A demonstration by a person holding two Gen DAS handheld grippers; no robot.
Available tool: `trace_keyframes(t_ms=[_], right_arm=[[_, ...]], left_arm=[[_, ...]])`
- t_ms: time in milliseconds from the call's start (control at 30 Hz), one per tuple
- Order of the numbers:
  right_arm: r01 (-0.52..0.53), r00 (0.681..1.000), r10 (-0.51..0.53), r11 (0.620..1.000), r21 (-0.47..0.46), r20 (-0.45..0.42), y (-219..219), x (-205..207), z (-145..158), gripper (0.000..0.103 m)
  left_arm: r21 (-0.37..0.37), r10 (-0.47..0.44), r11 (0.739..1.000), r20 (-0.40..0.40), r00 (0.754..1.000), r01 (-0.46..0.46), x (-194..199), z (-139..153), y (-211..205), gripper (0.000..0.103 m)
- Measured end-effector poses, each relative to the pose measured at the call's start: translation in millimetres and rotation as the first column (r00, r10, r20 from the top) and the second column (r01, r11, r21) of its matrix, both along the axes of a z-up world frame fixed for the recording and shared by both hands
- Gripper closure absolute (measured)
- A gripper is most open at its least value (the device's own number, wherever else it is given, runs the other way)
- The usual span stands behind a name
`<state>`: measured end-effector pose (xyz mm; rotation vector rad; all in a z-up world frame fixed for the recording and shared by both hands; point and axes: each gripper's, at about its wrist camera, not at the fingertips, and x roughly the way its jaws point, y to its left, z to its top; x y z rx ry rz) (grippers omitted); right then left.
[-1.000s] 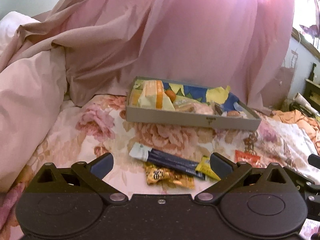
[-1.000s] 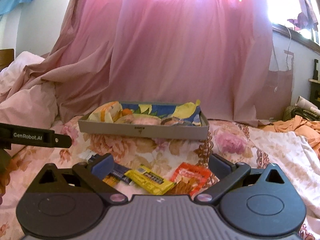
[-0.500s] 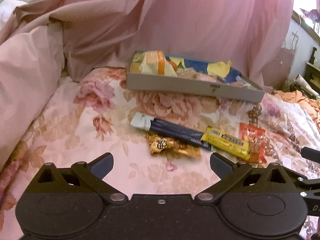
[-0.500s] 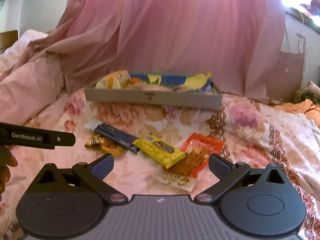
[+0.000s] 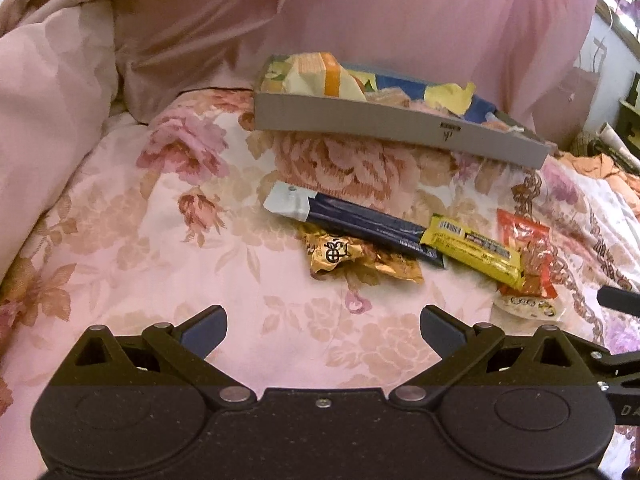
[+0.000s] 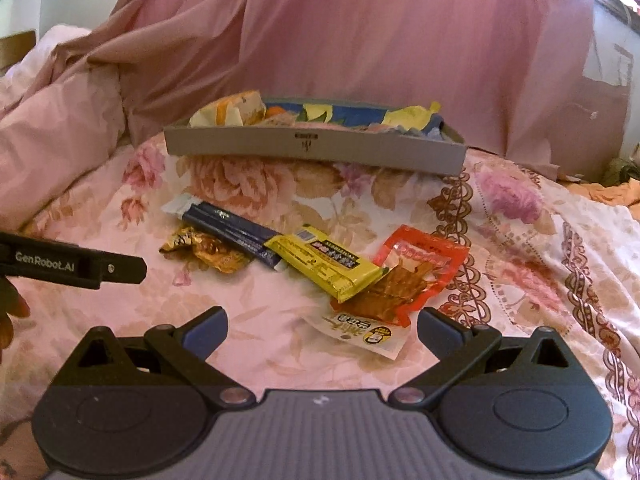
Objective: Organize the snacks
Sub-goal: 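Grasp the gold pouch with the left tool while the right tool grasps the yellow bar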
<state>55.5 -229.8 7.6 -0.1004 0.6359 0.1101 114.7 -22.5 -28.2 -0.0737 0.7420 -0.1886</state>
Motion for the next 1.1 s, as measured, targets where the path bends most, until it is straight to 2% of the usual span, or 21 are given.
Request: trace_keyframes(t_ms=[133,400,767,967,1100], right_arm=[[-0.037,0.999,0.036,0.998,-0.047,-0.024,0.4,12.5,-8.9,0.0],[-0.085,0.995,0.08,0.991,-0.103,-0.052,-2.3,36.6,-26.2,0.0],[-0.166,0.986,0.164,0.977,-0.134,-0.028,-5.1,78.5,-31.5,0.0],[-0.21,0.978,0.209,0.97,-0.124,-0.02,-7.9,94.9,-32.5,0.001],[-0.216,0.976,0.215,0.97,-0.112,-0.023,-7.0,101.5,-35.1,0.008]], left_arm=[[0.021,-0.046,0.999,-0.026,0.999,0.047,10.4,-7.1,-4.4,0.001],[0.081,-0.112,0.99,-0.021,0.993,0.113,30.5,-16.8,-14.2,0.001],[0.164,-0.184,0.97,0.001,0.983,0.182,57.8,-20.4,-26.2,0.001],[0.178,-0.229,0.958,0.012,0.973,0.224,70.6,-19.2,-29.6,0.001],[0.18,-0.245,0.954,0.012,0.969,0.239,77.1,-17.7,-35.5,0.001]])
